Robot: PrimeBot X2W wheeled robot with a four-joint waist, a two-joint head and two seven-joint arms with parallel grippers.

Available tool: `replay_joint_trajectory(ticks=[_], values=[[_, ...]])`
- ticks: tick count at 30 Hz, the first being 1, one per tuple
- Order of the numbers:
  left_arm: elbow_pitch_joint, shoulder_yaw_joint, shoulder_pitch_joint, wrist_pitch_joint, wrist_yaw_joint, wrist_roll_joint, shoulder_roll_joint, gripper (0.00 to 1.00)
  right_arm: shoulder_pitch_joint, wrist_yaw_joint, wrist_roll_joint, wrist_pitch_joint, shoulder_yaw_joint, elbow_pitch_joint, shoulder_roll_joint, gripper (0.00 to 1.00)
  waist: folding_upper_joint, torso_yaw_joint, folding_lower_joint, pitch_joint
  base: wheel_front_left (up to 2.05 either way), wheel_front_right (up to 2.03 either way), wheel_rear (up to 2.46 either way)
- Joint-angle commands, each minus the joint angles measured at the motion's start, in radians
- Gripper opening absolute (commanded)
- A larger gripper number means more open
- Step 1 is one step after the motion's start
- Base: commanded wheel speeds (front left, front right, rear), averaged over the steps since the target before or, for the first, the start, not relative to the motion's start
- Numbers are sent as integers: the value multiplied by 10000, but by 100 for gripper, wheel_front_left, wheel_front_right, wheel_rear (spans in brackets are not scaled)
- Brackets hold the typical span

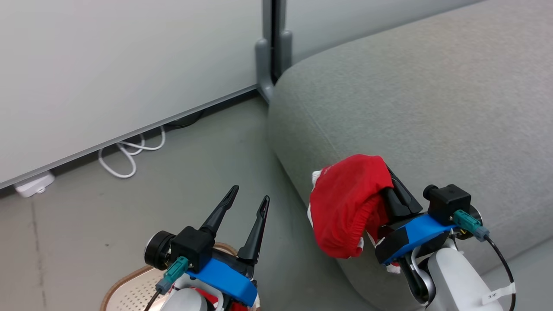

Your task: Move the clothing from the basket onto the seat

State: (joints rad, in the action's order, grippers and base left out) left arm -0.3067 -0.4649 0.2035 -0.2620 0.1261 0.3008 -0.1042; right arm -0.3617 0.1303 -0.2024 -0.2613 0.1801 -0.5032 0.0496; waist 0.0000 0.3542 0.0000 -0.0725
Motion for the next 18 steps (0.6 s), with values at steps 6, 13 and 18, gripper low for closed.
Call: replay_joint_trajectory(ticks=[6, 13, 18], values=[[65, -35, 194, -43, 42, 26, -130, 100, 150, 9, -102, -58, -13, 169, 14, 0, 0, 1100, 0, -188, 0, 0, 0], [108, -34, 260, -43, 41, 20, -187, 100, 203, 7, -249, -57, 70, 261, 13, 0, 0, 1796, 0, -317, 0, 0, 0], [75, -186, 357, -43, 42, 34, -259, 100, 248, 7, -269, -57, -77, 358, 11, 0, 0, 1894, 0, -422, 0, 0, 0]])
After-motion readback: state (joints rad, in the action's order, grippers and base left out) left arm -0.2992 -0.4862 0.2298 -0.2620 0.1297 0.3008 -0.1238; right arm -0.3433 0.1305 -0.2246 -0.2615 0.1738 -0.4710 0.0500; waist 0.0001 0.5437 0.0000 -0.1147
